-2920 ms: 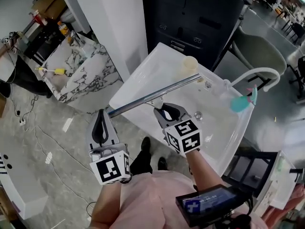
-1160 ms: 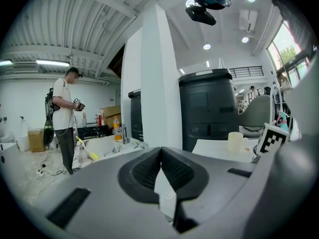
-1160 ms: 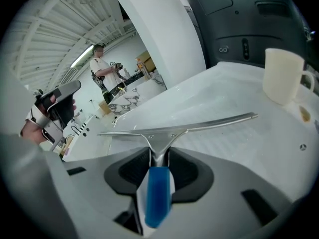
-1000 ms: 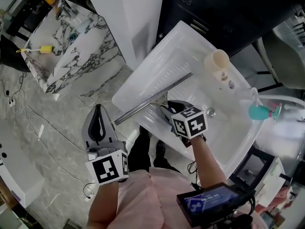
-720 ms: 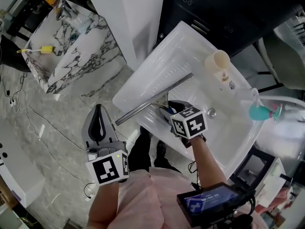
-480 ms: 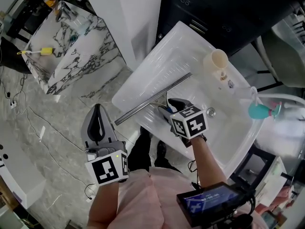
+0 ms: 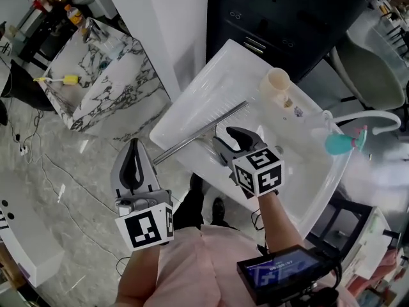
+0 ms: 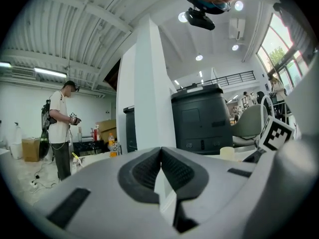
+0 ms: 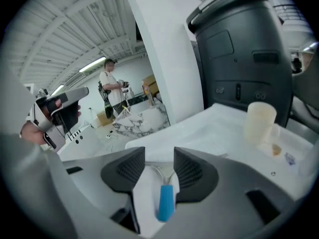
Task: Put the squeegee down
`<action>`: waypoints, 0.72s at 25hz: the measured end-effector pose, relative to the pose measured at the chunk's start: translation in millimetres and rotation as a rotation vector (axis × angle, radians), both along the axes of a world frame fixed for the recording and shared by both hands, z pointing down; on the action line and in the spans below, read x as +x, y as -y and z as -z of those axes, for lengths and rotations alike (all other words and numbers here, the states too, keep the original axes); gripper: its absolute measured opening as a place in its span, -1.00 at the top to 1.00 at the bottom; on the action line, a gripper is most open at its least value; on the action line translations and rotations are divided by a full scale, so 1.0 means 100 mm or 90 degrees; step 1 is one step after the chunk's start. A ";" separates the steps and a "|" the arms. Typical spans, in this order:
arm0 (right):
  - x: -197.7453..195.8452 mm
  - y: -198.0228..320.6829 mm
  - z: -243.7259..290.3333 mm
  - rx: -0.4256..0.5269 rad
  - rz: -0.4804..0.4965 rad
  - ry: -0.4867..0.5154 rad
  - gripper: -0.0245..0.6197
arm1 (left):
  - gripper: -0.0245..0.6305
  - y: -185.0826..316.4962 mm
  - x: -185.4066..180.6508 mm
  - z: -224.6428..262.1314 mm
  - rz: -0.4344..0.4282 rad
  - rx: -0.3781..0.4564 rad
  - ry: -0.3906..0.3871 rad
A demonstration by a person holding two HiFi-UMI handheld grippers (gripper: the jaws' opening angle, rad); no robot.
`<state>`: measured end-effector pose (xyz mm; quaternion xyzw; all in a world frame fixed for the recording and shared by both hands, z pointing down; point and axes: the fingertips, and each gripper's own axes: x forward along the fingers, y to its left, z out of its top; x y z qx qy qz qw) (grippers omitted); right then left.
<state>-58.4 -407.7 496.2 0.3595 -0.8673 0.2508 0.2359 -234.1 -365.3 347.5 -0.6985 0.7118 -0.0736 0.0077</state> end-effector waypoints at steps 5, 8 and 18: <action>0.07 -0.12 0.88 0.145 -0.019 0.060 0.52 | 0.90 -0.12 0.23 0.49 -0.020 0.067 0.009; 0.12 -0.27 1.39 0.230 -0.028 0.076 0.67 | 0.90 -0.24 0.40 0.81 -0.036 0.108 0.008; 0.32 -0.68 2.32 0.404 -0.055 0.103 0.92 | 0.90 -0.54 0.73 1.44 -0.072 0.198 -0.012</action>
